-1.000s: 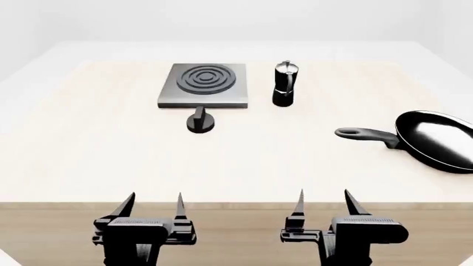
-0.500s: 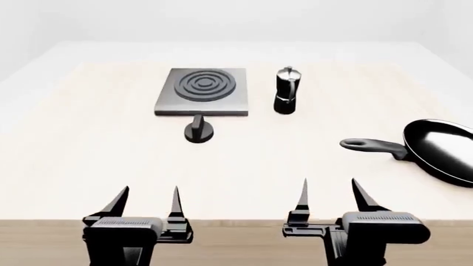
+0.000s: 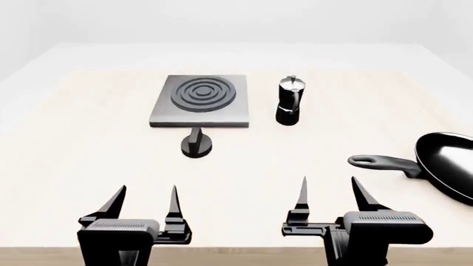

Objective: Put the frying pan on the stove.

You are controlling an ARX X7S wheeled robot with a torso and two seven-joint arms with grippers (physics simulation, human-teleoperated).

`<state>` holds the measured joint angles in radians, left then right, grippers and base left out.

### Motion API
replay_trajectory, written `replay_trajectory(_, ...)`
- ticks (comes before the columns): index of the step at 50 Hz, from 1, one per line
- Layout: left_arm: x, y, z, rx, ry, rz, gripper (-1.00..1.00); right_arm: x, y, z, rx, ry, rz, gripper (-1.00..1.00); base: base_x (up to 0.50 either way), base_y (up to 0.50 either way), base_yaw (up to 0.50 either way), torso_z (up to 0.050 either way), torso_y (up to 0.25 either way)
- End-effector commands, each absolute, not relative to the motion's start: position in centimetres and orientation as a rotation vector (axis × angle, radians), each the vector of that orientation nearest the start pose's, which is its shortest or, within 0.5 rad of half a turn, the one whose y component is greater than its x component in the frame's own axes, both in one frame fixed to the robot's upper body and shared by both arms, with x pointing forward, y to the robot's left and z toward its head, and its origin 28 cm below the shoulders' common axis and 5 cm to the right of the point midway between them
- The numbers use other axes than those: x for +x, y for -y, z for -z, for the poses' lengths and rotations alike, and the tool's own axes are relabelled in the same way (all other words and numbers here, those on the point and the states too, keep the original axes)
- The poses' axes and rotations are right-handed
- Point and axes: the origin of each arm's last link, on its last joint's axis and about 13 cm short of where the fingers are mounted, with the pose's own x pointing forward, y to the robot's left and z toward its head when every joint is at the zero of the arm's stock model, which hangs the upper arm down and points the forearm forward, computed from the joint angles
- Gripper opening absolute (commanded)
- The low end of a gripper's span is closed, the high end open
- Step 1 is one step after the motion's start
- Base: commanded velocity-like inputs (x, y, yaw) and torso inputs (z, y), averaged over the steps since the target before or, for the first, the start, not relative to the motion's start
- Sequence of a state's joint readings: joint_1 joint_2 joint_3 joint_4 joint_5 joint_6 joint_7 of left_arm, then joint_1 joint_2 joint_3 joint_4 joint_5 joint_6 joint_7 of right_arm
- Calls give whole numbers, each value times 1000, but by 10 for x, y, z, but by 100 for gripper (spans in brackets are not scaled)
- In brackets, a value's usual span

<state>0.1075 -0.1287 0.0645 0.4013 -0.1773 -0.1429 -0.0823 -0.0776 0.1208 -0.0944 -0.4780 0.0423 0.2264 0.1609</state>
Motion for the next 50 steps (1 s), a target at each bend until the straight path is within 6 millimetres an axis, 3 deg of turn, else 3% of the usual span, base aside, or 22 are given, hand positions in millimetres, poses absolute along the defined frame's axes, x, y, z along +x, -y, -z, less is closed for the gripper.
replay_trajectory(1, 183, -211, -69, -66, 142, 46, 100, 188, 97, -84, -51, 173, 29, 100, 188, 0, 0, 0, 0)
replay_trajectory(50, 182, -212, -69, -61, 153, 46, 100, 188, 94, -79, 2, 158, 15, 100, 214, 0, 0, 0, 0)
